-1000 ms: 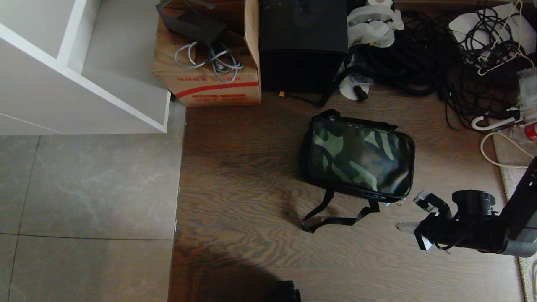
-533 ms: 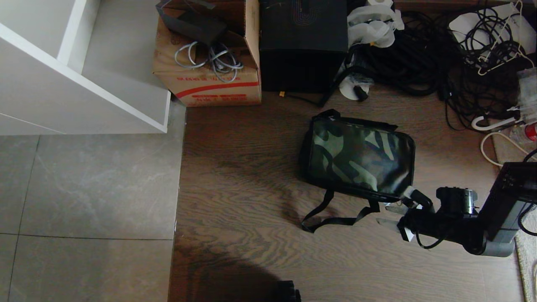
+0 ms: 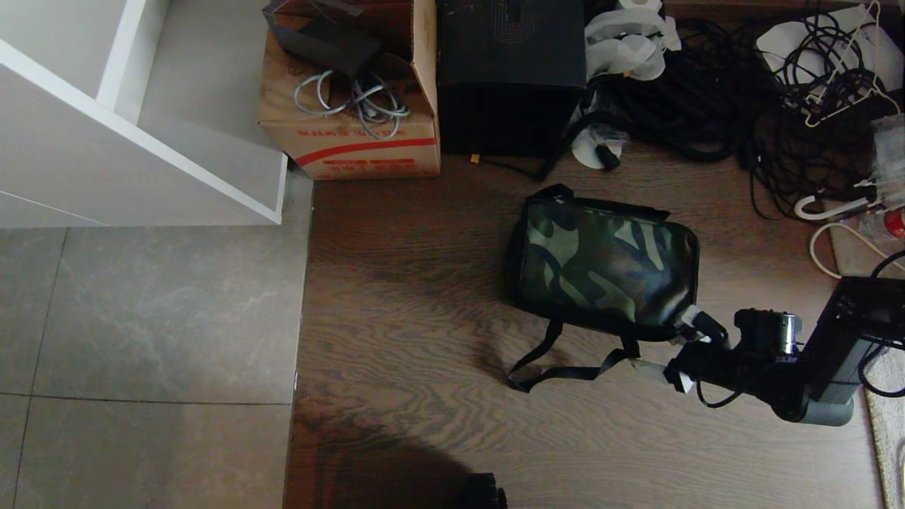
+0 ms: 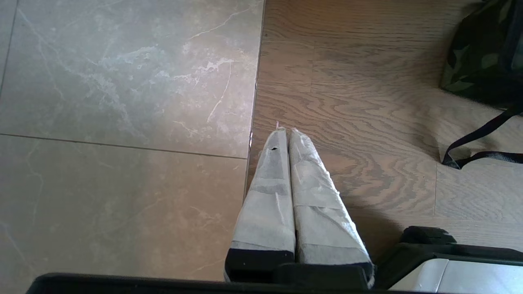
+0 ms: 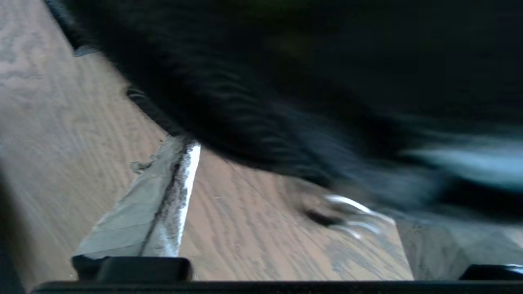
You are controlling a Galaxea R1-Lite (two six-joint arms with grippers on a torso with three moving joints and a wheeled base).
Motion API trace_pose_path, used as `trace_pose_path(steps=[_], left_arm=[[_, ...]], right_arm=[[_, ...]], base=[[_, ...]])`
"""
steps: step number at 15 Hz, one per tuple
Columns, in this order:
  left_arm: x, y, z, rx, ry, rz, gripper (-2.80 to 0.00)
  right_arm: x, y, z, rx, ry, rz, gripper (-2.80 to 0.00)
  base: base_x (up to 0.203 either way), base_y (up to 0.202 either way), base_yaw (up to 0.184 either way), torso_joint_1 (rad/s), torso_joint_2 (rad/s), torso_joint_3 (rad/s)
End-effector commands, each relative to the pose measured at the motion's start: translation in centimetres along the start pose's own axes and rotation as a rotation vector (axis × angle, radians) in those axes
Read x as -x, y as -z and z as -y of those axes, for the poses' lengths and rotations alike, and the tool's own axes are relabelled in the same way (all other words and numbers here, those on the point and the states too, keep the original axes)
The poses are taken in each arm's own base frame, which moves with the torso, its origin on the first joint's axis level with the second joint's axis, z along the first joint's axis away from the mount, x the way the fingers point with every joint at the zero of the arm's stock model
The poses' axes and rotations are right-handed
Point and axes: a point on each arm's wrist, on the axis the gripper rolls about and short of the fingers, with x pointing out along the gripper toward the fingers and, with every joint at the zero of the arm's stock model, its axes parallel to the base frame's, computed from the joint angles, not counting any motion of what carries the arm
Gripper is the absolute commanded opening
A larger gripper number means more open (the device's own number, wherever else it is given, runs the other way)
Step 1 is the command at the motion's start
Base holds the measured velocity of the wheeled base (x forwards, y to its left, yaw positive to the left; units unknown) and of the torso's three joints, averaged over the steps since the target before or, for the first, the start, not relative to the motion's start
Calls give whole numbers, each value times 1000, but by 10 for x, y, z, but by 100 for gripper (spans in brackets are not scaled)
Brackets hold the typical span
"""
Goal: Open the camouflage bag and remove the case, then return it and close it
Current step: Open the top of the storage box
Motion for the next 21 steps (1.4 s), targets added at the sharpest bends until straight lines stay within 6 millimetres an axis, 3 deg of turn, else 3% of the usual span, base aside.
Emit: trace_pose_path(steps=[1,10,11,21], left_arm=[[-1,3,0,0,-1,-7,-280],[-1,3,0,0,-2,-10,-280],[-1,3,0,0,-2,-10,-280],[-1,3,0,0,-2,-10,-280]], right_arm=[[5,-5,8,2,25,20,0],[19,-2,22,-19,65,33,0],[19,0,22,-26,59,34,-280],[17,5,20,-45,53,31,-280]], base=[[0,0,0,0,0,0],[0,0,0,0,0,0],[0,0,0,0,0,0],[0,0,0,0,0,0]])
